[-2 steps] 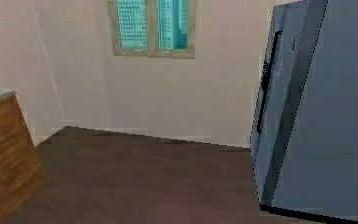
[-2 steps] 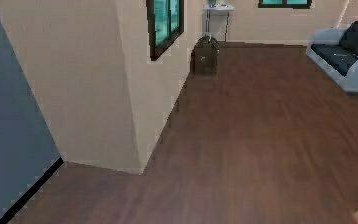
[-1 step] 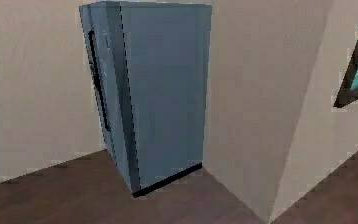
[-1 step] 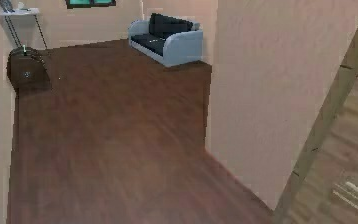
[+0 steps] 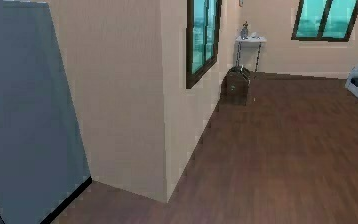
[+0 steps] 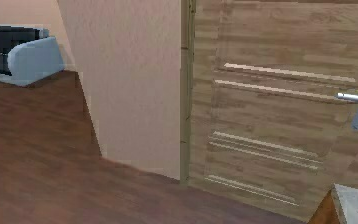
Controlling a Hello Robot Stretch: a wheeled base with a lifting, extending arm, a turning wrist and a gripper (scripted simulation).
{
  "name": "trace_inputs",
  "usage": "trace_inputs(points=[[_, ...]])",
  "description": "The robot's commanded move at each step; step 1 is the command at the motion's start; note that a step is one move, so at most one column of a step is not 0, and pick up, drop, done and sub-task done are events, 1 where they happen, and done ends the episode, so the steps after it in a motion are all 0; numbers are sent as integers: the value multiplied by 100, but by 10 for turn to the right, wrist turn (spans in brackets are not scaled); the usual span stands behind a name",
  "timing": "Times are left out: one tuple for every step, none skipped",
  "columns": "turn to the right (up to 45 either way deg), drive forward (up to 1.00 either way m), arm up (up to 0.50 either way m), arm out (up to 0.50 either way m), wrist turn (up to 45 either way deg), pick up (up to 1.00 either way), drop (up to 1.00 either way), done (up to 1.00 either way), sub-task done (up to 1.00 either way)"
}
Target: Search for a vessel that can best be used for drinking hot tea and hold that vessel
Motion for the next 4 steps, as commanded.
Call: trace_inputs(points=[[0, 10, 0, 0, 0, 0, 0, 0, 0], [-450, 0, 0, 0, 0, 0, 0, 0, 0], [-150, 0, 0, 0, 0, 0, 0, 0, 0], [0, 40, 0, 0, 0, 0, 0, 0, 0]])
